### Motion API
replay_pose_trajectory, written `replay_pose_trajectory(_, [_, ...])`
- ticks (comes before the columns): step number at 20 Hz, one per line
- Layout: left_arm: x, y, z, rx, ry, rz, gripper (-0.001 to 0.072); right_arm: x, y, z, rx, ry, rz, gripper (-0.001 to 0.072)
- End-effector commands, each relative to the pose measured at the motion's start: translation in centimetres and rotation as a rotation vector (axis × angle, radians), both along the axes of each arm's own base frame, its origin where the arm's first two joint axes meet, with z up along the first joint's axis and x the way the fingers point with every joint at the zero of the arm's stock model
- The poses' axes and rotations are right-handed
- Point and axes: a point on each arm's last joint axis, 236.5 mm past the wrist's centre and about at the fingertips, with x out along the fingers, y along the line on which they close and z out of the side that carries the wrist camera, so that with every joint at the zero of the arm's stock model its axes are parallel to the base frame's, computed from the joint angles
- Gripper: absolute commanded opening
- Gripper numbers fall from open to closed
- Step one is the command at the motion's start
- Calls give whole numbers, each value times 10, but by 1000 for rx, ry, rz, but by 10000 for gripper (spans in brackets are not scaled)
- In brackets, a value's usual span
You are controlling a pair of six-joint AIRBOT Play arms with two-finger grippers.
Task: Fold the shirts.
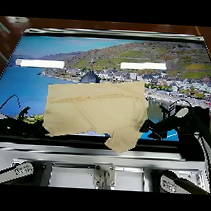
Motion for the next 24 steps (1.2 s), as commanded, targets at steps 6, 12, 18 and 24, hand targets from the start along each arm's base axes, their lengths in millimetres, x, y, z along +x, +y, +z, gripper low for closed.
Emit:
replay_pose_trajectory(6, [0,-6,17,-27,-27,-31,38,5,34,-30,15,-30,-81,522])
replay_pose_trajectory(12, [33,13,49,44,-158,-63,37,29,33,7,43,-177,30,66])
replay_pose_trajectory(18, [91,34,91,103,-328,-9,37,125,37,97,39,-460,-47,65])
replay_pose_trajectory(24, [176,46,119,184,-448,69,37,233,32,124,16,-619,-133,65])
